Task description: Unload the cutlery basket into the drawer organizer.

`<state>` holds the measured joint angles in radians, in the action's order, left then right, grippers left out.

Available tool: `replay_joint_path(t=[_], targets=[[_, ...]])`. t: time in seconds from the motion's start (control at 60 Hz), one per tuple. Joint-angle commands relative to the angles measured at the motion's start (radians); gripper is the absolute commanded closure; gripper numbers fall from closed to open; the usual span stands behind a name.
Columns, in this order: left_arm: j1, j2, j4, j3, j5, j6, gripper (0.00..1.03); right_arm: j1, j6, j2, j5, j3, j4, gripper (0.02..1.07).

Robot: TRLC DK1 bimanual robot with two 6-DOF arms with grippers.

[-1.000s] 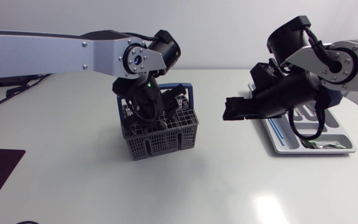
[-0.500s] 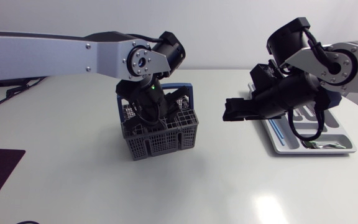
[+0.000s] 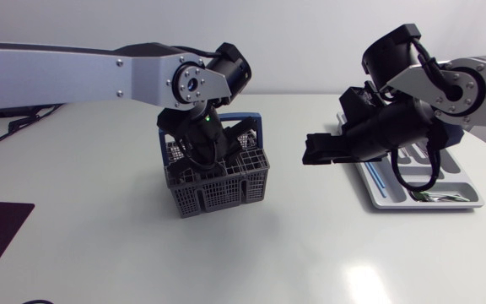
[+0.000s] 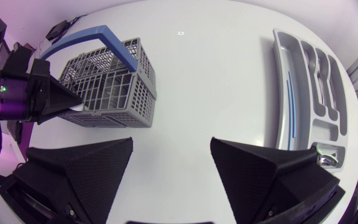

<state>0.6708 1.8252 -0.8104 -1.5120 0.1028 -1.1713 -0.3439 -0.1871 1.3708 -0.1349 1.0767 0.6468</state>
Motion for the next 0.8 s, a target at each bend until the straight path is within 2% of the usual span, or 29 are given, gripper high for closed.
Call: replay_joint_path(t=[0.0,0.217,0.35,0.433,0.783], targets=[[-0.002,0.011,-0.001,0.006,-0.002,-0.028,0.83,0.003,0.0,0.011,-0.006,-0.029,-0.009,0.17],[-0.002,0.003,-0.003,0.019,0.003,-0.022,0.84,0.003,-0.002,0.008,-0.006,-0.034,-0.009,0.17],[0.0,-0.004,-0.006,0.027,0.018,-0.019,0.9,0.003,-0.002,0.005,-0.006,-0.035,-0.009,0.17],[0.0,-0.012,-0.01,0.03,0.021,-0.019,1.0,0.003,-0.002,0.004,-0.006,-0.038,-0.009,0.17],[0.007,-0.063,-0.007,0.039,0.026,-0.013,1.0,-0.004,-0.003,-0.003,-0.006,-0.043,-0.009,0.17]])
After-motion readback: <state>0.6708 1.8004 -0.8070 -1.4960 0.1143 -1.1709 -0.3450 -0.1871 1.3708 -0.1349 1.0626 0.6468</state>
